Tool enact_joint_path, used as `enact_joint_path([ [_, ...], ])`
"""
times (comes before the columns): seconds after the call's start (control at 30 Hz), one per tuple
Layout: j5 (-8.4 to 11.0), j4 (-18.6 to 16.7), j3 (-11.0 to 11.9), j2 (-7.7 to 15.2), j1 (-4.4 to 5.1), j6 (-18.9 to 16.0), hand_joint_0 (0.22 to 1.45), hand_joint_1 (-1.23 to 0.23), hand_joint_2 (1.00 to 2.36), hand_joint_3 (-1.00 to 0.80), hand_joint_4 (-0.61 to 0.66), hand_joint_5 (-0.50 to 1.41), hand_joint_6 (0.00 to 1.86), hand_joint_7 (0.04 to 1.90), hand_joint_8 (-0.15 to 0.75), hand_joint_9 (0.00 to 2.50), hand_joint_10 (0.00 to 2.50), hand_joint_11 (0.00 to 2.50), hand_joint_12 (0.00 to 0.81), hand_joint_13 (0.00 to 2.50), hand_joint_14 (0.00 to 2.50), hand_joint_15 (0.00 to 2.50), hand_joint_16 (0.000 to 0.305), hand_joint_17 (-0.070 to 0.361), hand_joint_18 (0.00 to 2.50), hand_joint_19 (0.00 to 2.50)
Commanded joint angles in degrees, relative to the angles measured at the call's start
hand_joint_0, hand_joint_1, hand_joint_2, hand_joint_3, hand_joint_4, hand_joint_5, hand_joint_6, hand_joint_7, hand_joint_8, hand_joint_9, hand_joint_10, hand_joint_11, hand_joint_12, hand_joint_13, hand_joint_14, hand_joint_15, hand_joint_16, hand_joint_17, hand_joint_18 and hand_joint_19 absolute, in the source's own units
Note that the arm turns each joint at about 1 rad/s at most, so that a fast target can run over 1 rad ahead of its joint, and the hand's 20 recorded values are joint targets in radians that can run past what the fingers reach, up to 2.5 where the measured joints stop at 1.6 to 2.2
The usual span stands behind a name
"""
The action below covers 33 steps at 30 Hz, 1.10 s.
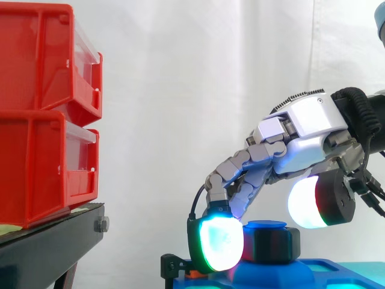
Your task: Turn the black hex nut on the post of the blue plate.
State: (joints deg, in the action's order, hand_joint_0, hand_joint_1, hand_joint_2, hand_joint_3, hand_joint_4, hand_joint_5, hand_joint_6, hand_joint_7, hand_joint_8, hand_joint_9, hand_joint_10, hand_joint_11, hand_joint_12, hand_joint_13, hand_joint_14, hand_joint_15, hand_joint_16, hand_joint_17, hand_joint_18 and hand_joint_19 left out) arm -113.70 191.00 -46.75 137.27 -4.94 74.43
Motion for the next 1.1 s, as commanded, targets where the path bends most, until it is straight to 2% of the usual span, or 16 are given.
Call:
enact_joint_path([
  [0.0,0.06,-0.01,0.69,0.02,0.37,0.72,0.50,-0.46,1.00,-0.50,0.19,-0.14,0.50,0.97,0.204,0.58,0.01,0.23,0.270,0.62,0.01,0.35,0.023,0.052,0.11,0.38],
  [0.2,0.59,0.60,1.31,0.02,1.16,3.79,0.49,-0.46,1.00,-0.50,0.19,-0.14,0.50,0.96,0.205,0.58,0.01,0.22,0.270,0.62,0.01,0.36,0.023,0.052,0.11,0.38],
  [0.37,0.32,0.51,1.31,0.02,1.16,4.50,0.49,-0.47,1.00,-0.50,0.19,-0.14,0.50,0.96,0.203,0.58,0.01,0.21,0.272,0.62,0.02,0.35,0.023,0.052,0.11,0.38],
  [0.43,0.24,0.25,1.13,-0.07,1.25,5.81,0.49,-0.47,1.00,-0.50,0.19,-0.14,0.50,0.96,0.203,0.58,0.01,0.22,0.271,0.62,0.01,0.35,0.023,0.052,0.11,0.38],
  [0.7,0.15,-1.86,-0.45,0.02,1.16,6.52,0.49,-0.47,1.00,-0.50,0.19,-0.14,0.50,0.95,0.205,0.58,0.01,0.22,0.269,0.62,0.01,0.35,0.023,0.052,0.12,0.37],
  [0.83,-0.03,-2.56,-0.45,0.02,0.72,6.78,0.49,-0.47,1.00,-0.50,0.19,-0.14,0.50,0.95,0.206,0.58,0.01,0.22,0.270,0.62,0.01,0.35,0.023,0.052,0.11,0.38],
  [1.07,-0.20,-2.30,-0.45,0.02,0.54,6.96,0.49,-0.47,1.00,-0.50,0.19,-0.14,0.50,0.96,0.206,0.58,0.01,0.22,0.270,0.62,0.01,0.36,0.023,0.052,0.12,0.37],
])
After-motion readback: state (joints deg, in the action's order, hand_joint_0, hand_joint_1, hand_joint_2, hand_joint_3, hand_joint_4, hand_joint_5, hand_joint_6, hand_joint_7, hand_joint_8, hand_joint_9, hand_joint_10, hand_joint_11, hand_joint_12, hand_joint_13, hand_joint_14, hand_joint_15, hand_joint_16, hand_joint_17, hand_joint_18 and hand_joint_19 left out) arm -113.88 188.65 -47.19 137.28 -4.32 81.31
